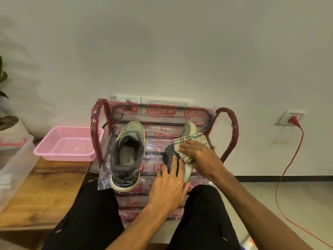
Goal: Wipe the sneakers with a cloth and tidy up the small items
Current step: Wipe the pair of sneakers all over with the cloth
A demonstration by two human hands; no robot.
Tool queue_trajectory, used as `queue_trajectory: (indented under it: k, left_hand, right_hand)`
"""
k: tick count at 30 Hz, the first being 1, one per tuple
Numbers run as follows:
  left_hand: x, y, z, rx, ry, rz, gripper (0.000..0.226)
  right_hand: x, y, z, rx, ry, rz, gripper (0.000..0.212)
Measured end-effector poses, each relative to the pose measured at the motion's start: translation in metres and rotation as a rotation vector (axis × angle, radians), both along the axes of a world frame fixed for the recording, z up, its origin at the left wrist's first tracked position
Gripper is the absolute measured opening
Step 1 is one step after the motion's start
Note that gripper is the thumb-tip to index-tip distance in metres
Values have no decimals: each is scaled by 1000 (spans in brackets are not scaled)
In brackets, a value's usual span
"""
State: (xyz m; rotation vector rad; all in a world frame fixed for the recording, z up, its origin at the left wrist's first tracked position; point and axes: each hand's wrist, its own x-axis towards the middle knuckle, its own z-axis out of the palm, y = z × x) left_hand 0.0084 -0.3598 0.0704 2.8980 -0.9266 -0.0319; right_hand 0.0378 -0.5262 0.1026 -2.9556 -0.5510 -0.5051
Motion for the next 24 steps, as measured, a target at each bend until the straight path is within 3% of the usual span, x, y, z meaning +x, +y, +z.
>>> queue_trajectory:
  k: [6, 12, 17, 24]
  left_hand:
    - [2, -2, 6, 0, 0, -5, 72]
    - [1, 0, 5, -12, -23, -6, 70]
    - [1, -1, 8, -7, -24, -12, 69]
    - [3, -1, 5, -35, -22, -9, 70]
  right_hand:
    - [7, -1, 6, -34, -56, -171, 51]
    - [-13, -4, -4, 31, 2, -15, 53]
    - [11, -17, 13, -65, -7, -144, 45]
    - [-17, -14, 0, 68, 52, -70, 53]
